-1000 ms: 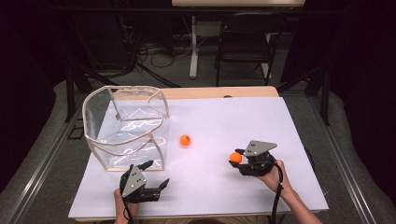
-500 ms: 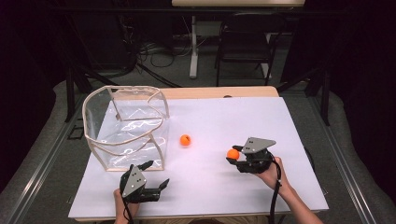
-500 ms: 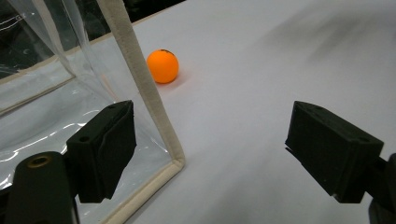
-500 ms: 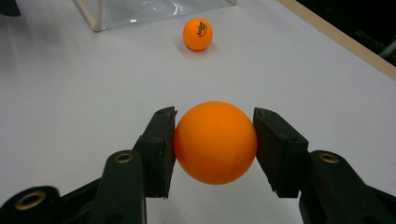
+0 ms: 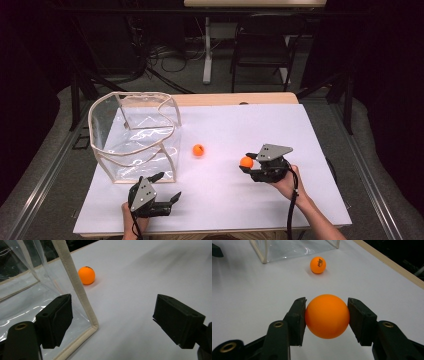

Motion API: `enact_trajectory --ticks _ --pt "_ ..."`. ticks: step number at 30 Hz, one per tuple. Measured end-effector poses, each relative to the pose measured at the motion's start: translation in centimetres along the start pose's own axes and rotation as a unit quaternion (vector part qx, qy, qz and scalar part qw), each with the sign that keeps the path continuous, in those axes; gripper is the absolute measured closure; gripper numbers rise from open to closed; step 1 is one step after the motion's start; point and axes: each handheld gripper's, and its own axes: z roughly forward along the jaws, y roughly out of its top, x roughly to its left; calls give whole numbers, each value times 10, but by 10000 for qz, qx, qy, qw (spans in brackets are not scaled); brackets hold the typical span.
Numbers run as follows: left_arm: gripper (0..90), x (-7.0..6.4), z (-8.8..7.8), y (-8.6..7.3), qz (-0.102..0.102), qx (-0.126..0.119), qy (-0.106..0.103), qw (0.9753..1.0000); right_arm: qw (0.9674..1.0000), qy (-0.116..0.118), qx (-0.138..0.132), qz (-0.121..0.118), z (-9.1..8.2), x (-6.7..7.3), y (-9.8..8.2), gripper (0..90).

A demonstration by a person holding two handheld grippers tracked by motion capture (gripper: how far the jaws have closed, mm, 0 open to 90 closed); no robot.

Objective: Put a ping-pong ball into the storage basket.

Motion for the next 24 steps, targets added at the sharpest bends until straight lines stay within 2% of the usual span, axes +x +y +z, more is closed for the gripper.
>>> enact_trajectory --ticks 24 --pt "158 0 -1 0 8 -7 4 10000 9998 100 -102 -147 14 5 14 506"
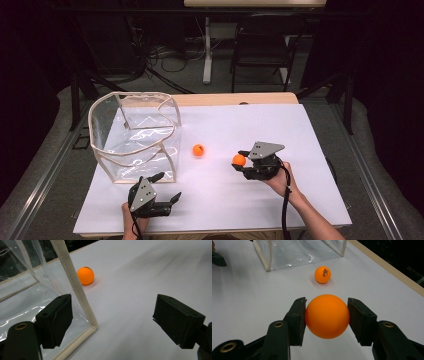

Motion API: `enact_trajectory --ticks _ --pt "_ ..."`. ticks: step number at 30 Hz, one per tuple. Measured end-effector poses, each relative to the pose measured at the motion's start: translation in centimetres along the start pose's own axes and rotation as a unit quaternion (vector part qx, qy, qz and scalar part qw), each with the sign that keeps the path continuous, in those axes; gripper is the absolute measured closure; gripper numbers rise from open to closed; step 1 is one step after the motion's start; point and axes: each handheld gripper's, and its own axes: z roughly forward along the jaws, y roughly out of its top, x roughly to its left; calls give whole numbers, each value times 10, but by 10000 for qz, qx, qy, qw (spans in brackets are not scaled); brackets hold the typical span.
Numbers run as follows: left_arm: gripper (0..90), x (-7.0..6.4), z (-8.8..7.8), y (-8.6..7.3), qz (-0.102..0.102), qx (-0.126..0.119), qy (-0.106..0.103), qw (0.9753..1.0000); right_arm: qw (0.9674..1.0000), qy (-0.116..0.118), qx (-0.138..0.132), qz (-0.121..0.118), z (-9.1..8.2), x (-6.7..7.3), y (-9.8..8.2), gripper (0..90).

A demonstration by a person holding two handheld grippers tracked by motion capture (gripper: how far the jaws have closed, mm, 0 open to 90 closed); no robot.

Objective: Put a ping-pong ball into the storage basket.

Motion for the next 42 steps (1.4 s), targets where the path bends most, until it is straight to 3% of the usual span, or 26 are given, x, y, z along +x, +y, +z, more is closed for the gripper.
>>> enact_trajectory --ticks 42 --pt "158 1 -2 0 -18 -30 24 10000 9993 136 -294 -186 20 4 35 506"
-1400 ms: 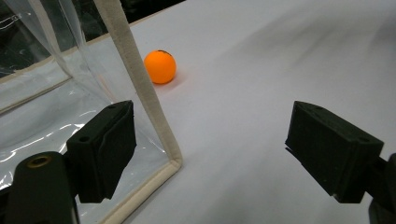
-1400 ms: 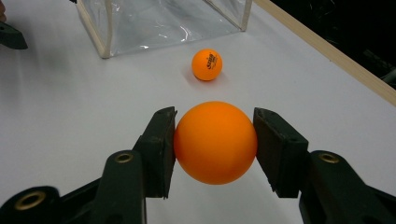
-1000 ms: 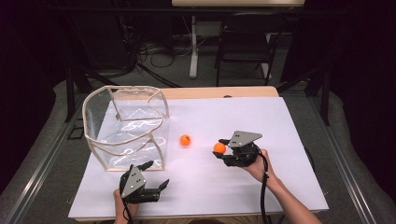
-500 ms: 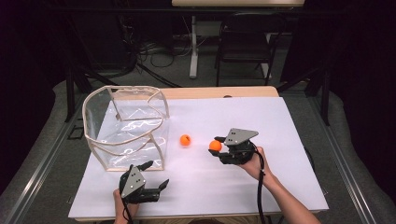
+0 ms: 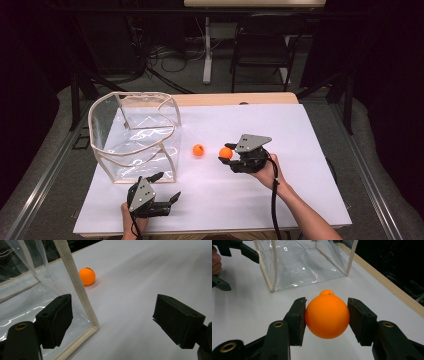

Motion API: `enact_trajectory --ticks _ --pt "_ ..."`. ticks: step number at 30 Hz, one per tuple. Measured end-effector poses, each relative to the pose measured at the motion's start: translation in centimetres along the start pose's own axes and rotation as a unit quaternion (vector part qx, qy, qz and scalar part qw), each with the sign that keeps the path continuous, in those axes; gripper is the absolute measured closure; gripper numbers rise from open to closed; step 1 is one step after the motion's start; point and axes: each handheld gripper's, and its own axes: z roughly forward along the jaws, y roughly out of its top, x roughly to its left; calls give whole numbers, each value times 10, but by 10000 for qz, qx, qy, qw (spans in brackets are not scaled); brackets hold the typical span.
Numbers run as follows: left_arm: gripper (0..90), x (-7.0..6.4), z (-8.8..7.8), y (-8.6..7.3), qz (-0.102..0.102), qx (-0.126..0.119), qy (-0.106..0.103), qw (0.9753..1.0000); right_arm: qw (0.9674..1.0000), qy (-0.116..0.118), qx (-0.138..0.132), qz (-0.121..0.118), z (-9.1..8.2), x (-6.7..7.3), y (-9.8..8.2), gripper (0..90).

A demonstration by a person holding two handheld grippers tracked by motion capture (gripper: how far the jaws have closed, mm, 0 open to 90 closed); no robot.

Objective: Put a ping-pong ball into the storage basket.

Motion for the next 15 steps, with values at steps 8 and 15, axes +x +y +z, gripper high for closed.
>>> enact_trajectory --ticks 8,15 --pt "158 1 0 0 0 13 -9 10000 10000 0 -21 -9 1 -2 7 506" --pt "158 1 0 0 2 12 -7 10000 10000 -14 -52 -1 1 -4 13 506"
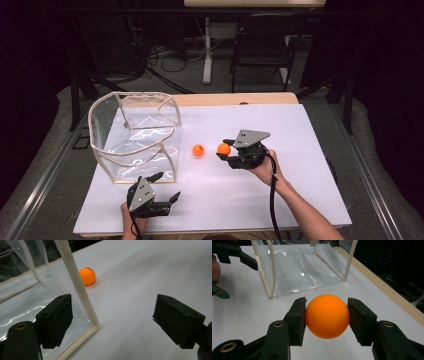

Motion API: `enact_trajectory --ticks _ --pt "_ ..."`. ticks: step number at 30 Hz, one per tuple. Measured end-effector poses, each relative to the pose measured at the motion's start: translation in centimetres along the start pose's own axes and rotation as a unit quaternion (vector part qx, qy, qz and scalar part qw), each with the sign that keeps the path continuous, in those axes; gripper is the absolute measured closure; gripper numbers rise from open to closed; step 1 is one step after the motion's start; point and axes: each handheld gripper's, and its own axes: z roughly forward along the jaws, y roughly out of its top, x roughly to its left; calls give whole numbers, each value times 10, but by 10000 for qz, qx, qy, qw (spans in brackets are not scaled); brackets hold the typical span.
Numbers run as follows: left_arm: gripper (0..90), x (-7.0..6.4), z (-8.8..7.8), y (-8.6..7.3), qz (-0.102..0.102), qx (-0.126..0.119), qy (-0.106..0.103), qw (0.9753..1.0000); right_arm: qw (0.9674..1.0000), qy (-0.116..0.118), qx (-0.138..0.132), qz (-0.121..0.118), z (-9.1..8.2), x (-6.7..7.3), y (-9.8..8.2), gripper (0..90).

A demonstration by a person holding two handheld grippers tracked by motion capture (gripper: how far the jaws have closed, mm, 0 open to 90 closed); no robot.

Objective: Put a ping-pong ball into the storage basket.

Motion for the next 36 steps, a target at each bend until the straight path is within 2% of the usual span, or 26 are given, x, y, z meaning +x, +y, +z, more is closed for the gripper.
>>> enact_trajectory --ticks 19,36 --pt "158 0 0 0 -6 -9 -5 10000 9998 79 -83 -166 9 -1 24 507" --pt "158 0 0 0 -8 -14 -11 10000 9997 113 -95 -190 13 -5 38 507"
